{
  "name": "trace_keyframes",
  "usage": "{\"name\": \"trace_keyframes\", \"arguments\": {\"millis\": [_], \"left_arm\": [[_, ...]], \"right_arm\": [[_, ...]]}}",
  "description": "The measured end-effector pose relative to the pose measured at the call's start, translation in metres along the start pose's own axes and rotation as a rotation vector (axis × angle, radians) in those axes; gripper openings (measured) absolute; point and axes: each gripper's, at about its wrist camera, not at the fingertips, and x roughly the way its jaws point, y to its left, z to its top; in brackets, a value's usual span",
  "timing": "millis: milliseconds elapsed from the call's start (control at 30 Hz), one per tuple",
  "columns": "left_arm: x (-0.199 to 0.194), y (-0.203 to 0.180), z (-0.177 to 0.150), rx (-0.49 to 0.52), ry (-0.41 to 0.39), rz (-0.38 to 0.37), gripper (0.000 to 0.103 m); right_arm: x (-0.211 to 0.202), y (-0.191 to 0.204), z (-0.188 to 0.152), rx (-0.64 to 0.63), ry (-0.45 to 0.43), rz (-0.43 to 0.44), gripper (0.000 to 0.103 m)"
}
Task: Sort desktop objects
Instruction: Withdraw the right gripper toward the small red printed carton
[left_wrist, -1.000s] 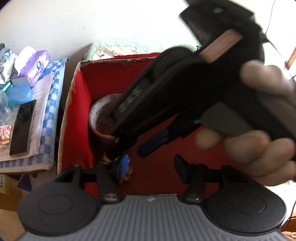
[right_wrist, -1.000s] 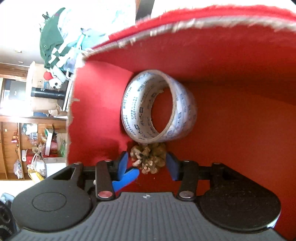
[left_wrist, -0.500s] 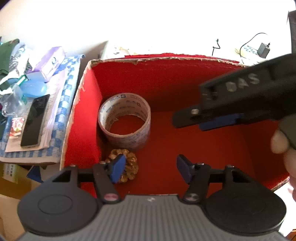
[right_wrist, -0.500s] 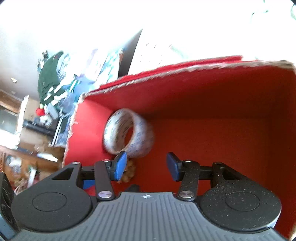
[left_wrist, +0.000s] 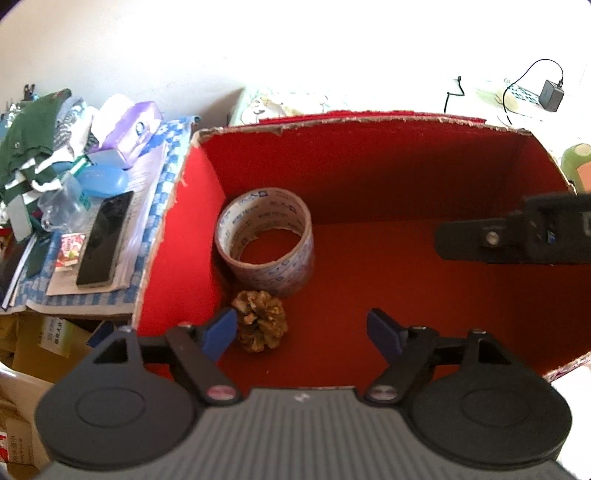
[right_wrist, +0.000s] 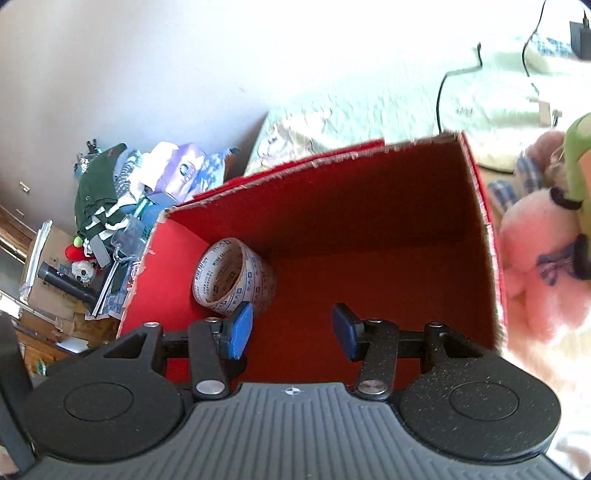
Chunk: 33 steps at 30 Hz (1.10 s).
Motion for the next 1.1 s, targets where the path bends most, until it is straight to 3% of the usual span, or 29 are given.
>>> {"name": "trace_keyframes", "arguments": {"millis": [533, 700, 800, 1100], "left_arm": [[-0.041, -0.016, -0.009, -0.075, -0.048, 0.064, 0.088], [-0.055, -0.022, -0.016, -0.093, -0.06, 0.098, 0.09], [-0.064, -0.027, -0.021, -0.101, -0.067, 0.118, 0.091], [-0.087, -0.044, -0.032, -0.131, -0.093, 0.162, 0.091]], "right_arm": [[-0.05, 0.003, -0.029, -0.106, -0.187, -0.018, 0.052], [-0.066, -0.001, -0.041, -0.127, -0.262, 0.001, 0.056], [-0.076, -0.006, -0.045, -0.119, -0.267, 0.041, 0.065], [-0.1, -0.029, -0.053, -0.069, -0.219, 0.149, 0.065]]}}
